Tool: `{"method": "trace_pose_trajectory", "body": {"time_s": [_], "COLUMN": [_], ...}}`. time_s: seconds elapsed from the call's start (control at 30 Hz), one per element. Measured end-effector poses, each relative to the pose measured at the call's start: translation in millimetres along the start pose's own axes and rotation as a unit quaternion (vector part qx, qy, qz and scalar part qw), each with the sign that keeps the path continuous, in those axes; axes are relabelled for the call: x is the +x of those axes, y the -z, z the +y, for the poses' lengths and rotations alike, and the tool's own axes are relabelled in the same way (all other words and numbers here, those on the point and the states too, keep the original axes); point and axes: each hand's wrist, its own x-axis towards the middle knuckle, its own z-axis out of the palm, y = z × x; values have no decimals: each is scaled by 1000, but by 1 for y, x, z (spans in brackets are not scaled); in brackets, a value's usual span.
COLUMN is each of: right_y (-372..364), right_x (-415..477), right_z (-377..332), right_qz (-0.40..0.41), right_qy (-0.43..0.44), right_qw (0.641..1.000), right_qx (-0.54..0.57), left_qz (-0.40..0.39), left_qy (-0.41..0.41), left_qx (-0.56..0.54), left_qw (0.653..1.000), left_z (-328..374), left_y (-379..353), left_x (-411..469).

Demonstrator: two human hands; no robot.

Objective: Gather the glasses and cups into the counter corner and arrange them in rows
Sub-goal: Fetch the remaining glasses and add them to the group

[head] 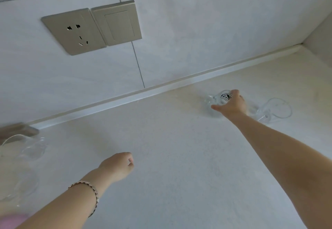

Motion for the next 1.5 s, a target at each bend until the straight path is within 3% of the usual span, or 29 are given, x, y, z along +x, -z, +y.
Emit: {"method": "trace_pose_trajectory", "body": {"time_s": [0.2,0.47,0.7,1.0,1.2,1.5], "right_y": [-10,-56,-125,-239,-315,-393], "right_x": [-63,-218,-382,-576,-664,-738], "right_z": [-10,-47,-87,-161,-221,-270], "right_qz": [-31,-125,-185,-270,-298,-313], "right_qy": [55,177,247,338,365,349], "right_qw": [997,970,937,883,866,869], "right_qx": [-32,-113,-165,-184,-165,-158], "left_qz": [9,22,5,35,70,77], "left_qy": [-4,-8,6,87,163,212], "left_qx": [-28,-80,-95,-127,-172,-225], "left_qw": [1000,997,995,987,969,948], "left_z": [-26,-107,-241,-426,-510,-557], "left_y": [-5,-49,-105,-150,-177,-210], "left_x": [-28,-107,-191,-283,-324,-353]}}
